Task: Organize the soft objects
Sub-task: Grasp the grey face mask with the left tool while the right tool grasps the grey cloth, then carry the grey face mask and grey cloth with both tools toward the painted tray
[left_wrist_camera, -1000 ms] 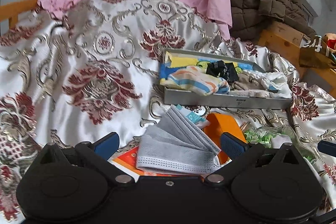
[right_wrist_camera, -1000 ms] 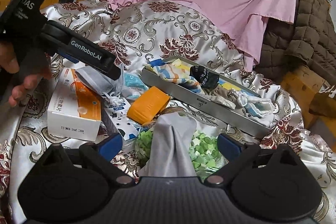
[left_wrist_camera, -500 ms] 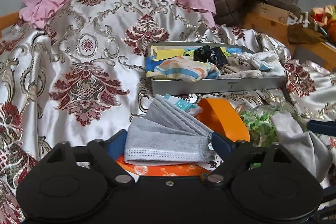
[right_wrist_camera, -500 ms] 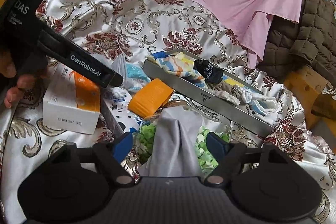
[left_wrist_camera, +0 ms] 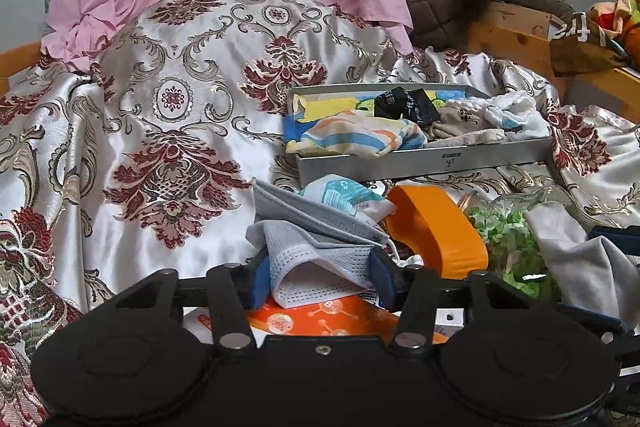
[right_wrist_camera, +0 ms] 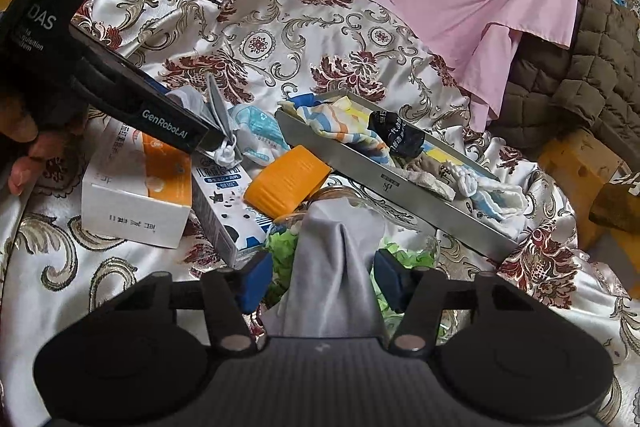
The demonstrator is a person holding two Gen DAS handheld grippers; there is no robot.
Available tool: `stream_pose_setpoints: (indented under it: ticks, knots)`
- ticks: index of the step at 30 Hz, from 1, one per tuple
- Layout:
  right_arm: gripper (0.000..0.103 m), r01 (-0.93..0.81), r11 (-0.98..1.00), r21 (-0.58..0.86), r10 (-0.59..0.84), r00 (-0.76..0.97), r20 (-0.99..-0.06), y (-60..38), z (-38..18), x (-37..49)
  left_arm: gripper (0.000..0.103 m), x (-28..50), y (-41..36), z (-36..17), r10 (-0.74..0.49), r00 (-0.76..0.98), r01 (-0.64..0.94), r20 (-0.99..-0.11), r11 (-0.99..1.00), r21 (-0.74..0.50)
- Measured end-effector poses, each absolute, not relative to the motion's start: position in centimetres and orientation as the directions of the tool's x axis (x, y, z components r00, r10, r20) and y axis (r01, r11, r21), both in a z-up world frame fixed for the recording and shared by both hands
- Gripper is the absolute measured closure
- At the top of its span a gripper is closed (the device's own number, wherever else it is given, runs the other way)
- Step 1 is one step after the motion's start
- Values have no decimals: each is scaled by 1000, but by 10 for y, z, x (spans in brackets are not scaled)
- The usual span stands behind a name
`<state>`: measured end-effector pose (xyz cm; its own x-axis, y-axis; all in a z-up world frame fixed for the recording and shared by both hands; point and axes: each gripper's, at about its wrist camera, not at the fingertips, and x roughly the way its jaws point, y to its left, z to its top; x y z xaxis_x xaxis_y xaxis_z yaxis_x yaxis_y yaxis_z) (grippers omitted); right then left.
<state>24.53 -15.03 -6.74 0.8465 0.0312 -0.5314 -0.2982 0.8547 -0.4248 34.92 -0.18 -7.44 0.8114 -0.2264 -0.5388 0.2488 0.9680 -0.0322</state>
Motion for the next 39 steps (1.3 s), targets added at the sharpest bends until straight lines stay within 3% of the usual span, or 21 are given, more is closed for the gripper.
stream_pose_setpoints:
  ticks: [5,14,21,39]
  knots:
    - [66,-295,847,-441,24,852,-523,-149,-67,243,62,348,-1,-72,-216,821,234,-528,972,-33]
    - [89,-297,856,-423,42,856,-515,-147,-60,238,70,334,-13,-66,-252,831,291,-496,957,0]
    - [91,-267,889,-373,73,885,-460,-155,-40,232,72,313,-20,-53,-287,845,328,-451,944,15]
    - [91,-177,964,-198,139,972,-191,-177,65,211,72,256,-29,31,-305,913,307,-272,951,-37]
